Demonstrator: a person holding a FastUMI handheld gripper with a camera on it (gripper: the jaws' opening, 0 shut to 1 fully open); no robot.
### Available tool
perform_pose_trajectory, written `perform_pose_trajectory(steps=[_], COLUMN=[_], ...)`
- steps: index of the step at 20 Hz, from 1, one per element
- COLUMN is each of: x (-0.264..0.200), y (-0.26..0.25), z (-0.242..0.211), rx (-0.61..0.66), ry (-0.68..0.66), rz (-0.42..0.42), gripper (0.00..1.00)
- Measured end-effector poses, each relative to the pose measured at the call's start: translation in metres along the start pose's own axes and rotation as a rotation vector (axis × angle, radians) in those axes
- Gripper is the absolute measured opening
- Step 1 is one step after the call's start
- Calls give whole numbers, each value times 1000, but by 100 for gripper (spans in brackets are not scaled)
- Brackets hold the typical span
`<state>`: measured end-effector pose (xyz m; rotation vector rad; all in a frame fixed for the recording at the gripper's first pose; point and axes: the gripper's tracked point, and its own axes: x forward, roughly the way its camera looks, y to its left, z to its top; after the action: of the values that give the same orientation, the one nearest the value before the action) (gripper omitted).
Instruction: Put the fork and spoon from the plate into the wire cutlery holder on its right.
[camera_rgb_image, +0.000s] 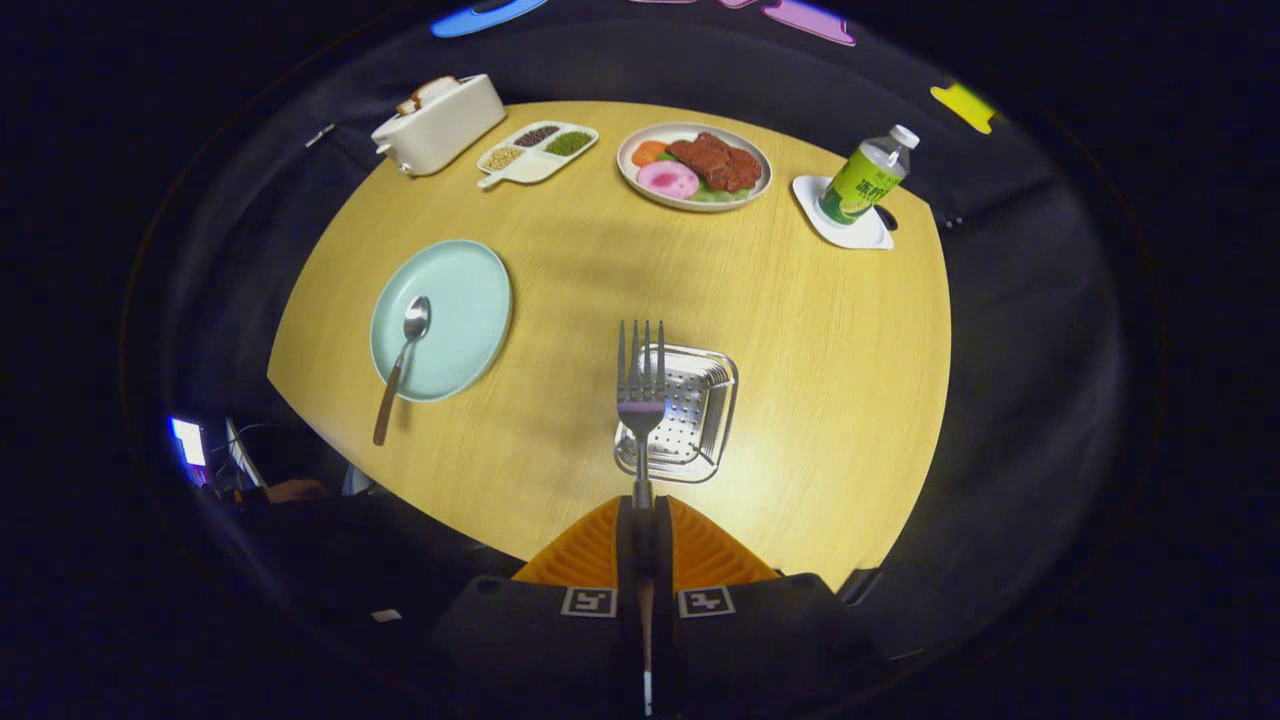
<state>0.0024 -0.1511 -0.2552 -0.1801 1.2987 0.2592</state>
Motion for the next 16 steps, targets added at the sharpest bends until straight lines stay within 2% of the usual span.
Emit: perform_pose_trajectory(steps=[4,10,13,16], x=[22,40,47,47], y=[-23,-26,-25,-26], z=[-19,-22,-16,-13], rx=[-72,-154,-151,-145], ry=[188,370,392,390], rz=[-31,-41,-55,-62], gripper=[8,7,9,15])
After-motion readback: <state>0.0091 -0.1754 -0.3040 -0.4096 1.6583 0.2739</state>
